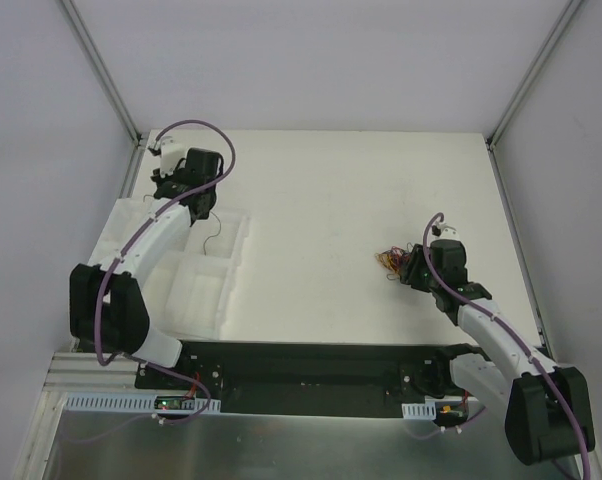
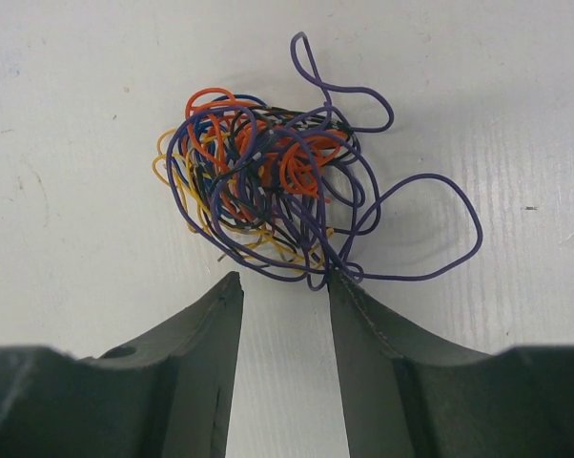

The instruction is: Untangle the cables

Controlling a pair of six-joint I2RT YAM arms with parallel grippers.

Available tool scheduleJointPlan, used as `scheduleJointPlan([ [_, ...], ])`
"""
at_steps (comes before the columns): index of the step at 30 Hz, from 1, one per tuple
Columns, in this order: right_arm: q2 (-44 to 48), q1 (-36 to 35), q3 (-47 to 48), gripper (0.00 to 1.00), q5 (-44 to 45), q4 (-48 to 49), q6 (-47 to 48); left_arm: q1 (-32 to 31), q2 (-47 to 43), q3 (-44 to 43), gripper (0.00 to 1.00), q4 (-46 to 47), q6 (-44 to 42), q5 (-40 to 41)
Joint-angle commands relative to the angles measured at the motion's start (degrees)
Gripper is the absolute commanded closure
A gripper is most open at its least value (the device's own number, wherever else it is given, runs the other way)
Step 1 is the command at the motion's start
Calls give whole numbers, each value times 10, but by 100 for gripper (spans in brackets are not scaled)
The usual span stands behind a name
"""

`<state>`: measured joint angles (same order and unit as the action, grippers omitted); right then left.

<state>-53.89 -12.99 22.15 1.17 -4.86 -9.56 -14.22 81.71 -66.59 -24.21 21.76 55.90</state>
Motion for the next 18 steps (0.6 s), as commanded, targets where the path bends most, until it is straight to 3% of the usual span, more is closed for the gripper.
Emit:
scheduleJointPlan([
  [1,26,1,0,56,-4,17,8,-23,62,-57,100,6,-18,102],
  [4,41,2,-7,56,-4,17,7,-75,78,-41,100,5,-16,124],
  [10,49,2,-11,55,-5,18,6,-183,35,18,100,-23,3,76],
  [18,28,3,-4,55,-6,22,8,-151,49,41,100,-81,80,-153],
])
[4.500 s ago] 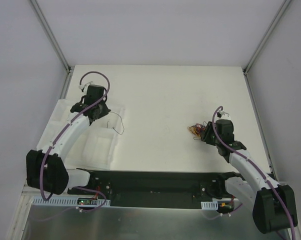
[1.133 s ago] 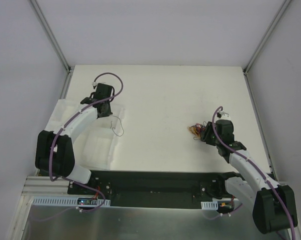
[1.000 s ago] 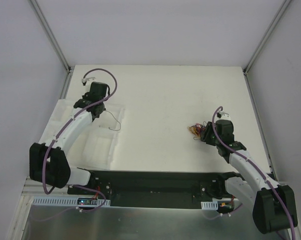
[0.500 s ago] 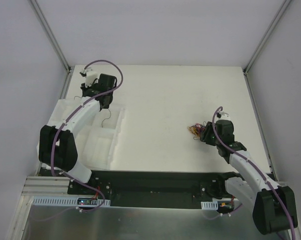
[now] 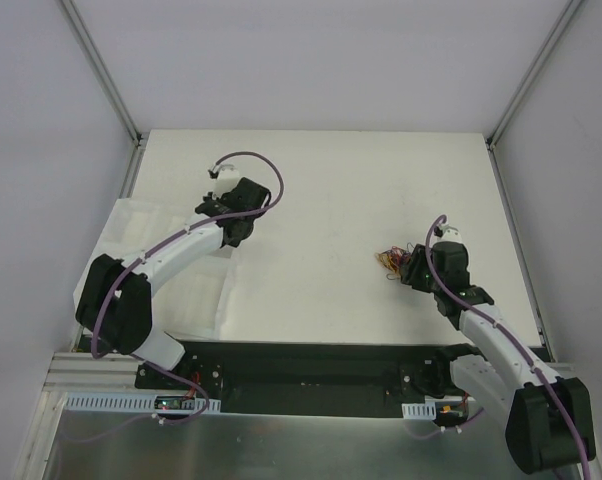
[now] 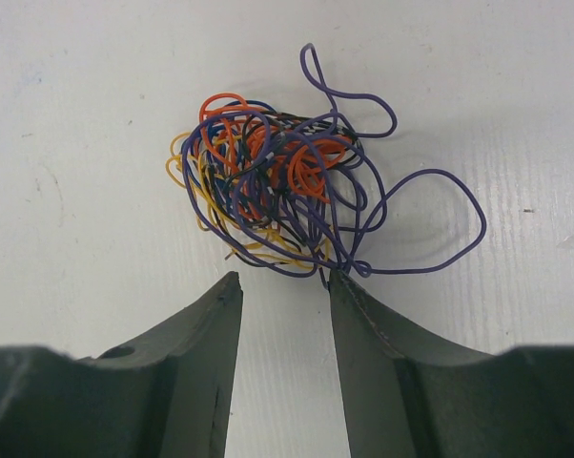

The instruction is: Untangle the cables

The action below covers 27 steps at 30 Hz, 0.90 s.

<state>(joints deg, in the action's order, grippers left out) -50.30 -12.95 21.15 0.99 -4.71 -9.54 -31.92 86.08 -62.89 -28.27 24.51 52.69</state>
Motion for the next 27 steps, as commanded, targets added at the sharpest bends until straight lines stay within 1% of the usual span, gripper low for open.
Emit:
scheduleJointPlan([
  [1,-9,2,6,55,-4,21,8,34,14,2,100,-42,60,-156],
  [3,-12,3,7,55,-4,21,8,50,25,-1,100,-43,69,-223],
  [5,-13,2,7,55,-4,22,8,62,30,-3,100,-43,79,-270],
  [9,-18,2,8,55,-4,22,8,88,21,8,100,-43,102,-298],
  [12,-23,2,10,55,-4,23,8,107,9,7,100,-49,104,-314],
  [13,-23,3,11,55,-4,23,8,111,3,7,97,-51,104,-316],
  [14,-24,2,11,55,-5,24,8,112,-6,7,90,-54,103,-316],
  [15,-24,2,11,55,-4,24,8,113,-14,6,78,-56,100,-316],
  [16,-24,3,11,55,-4,23,8,113,-23,3,69,-58,97,-318],
  [19,-26,3,13,55,-5,25,9,113,-57,-1,48,-59,78,-331],
  [22,-30,3,14,55,-4,25,10,113,-93,-10,35,-56,60,-346],
  [23,-32,3,14,55,-4,25,11,113,-103,-14,32,-51,50,-357],
  [24,-35,2,15,55,-4,26,11,113,-112,-18,30,-43,31,-385],
  [25,-37,3,17,55,-4,24,11,113,-116,-26,29,-29,6,-426],
  [27,-45,2,21,55,-4,23,12,113,-112,-52,27,-10,-34,-555],
])
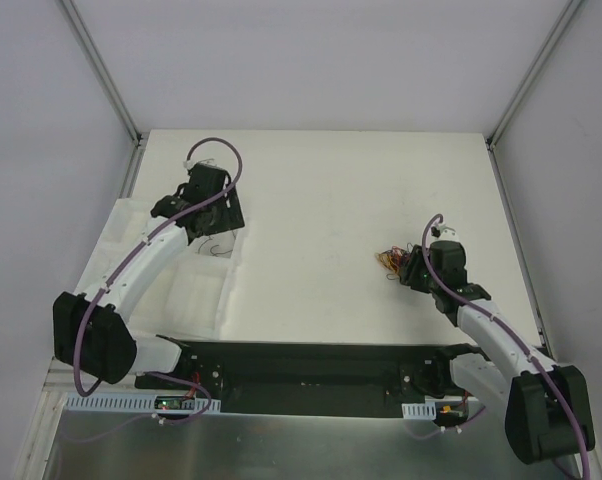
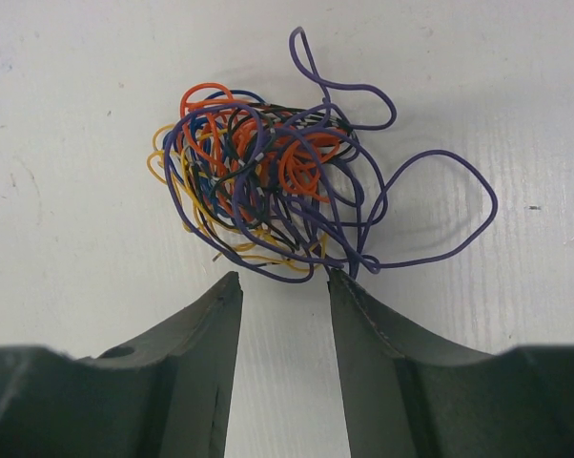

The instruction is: Untangle the cables

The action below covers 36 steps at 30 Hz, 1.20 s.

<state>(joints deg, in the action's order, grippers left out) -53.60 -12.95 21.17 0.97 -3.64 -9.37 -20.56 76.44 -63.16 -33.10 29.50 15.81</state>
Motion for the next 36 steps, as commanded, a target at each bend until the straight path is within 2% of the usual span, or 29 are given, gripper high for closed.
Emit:
scheduleJointPlan([
  [1,-18,3,25,55,-4,13,11,-2,-5,-68,26,44,-93,-247],
  [3,-37,1,36,52,-26,10,17,-10,41,-112,25,57,-100,-403],
  [5,-61,1,48,51,-62,10,30,-37,88,-168,26,64,-109,-467],
  [9,-95,-48,76,54,-84,10,55,-94,173,-231,29,63,-126,-517],
  [12,-111,-107,94,64,-91,14,65,-101,214,-218,37,66,-123,-570],
  [15,-122,-150,94,75,-163,55,38,-102,206,-170,40,65,-131,-574],
  [19,-135,-209,69,76,-271,149,-9,-115,199,-162,36,64,-134,-553],
  [21,-132,-221,67,72,-314,164,-31,-116,209,-167,32,65,-129,-556],
  [22,-115,-223,62,69,-303,158,-42,-116,214,-168,30,63,-131,-557],
  [25,-3,-212,44,47,-133,72,-74,-119,224,-164,30,63,-122,-562],
  [27,65,-180,43,30,-34,-5,-85,-127,226,-166,31,62,-121,-569],
  [28,87,-155,49,25,9,-38,-84,-129,226,-167,31,63,-122,-569],
  [31,86,-55,84,23,41,-114,-73,-133,224,-166,31,63,-120,-566],
  [34,27,31,109,23,-31,-114,-42,-138,220,-166,31,63,-118,-569],
  [36,-24,46,120,24,-68,-82,-24,-142,213,-166,30,63,-120,-566],
])
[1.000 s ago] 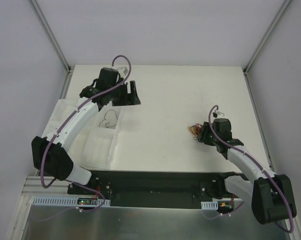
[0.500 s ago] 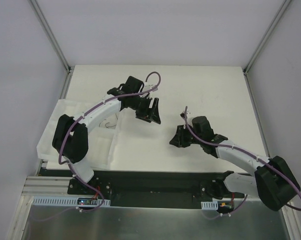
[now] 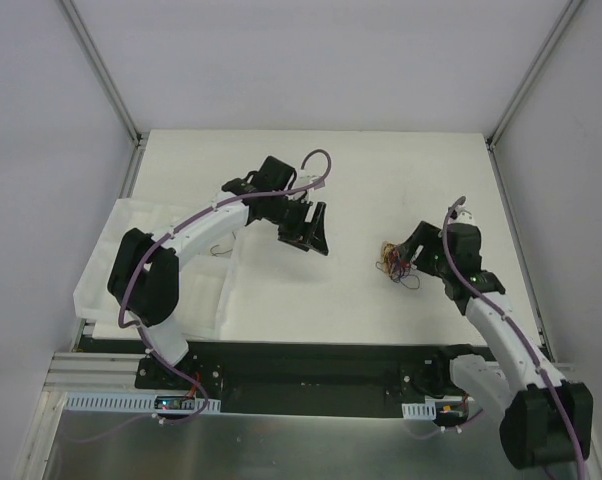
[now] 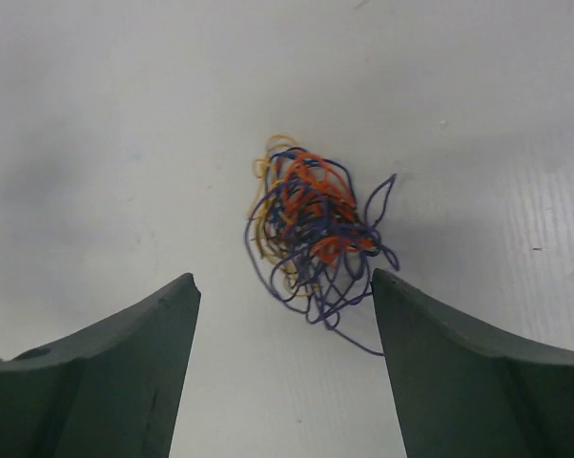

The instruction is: Untangle the cables

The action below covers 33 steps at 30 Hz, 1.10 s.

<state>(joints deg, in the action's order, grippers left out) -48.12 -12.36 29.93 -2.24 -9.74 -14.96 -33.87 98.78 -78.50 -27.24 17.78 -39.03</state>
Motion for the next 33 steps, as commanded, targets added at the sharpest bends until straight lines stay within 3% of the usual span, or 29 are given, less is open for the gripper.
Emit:
scheduleJointPlan([
  [1,-106,40,38,28,-50,-8,41,-12,-14,-11,30,4,-5,-16],
  [6,-212,-32,58,68,-108,54,47,-16,-12,-10,34,4,-5,-7],
  [13,-214,-194,8,99,-61,143,-30,-17,-7,-10,46,4,-10,-3],
  [16,-198,-232,-16,99,-83,182,-50,-17,6,-11,55,4,-7,-6],
  [19,-182,-251,-21,98,-108,193,-41,-19,17,-15,57,4,-1,-19],
  [20,-172,-252,-20,92,-107,183,-41,-20,19,-14,57,4,-1,-17],
  [21,-158,-251,-18,81,-93,162,-45,-21,23,-13,56,4,-2,-14],
  [23,-121,-251,-21,72,-59,115,-48,-27,33,-17,52,4,-5,-7],
  [29,5,-239,-51,56,42,46,-53,-56,83,-49,51,10,20,25],
  [33,15,-216,-59,56,8,46,-59,-65,103,-53,55,52,38,55],
])
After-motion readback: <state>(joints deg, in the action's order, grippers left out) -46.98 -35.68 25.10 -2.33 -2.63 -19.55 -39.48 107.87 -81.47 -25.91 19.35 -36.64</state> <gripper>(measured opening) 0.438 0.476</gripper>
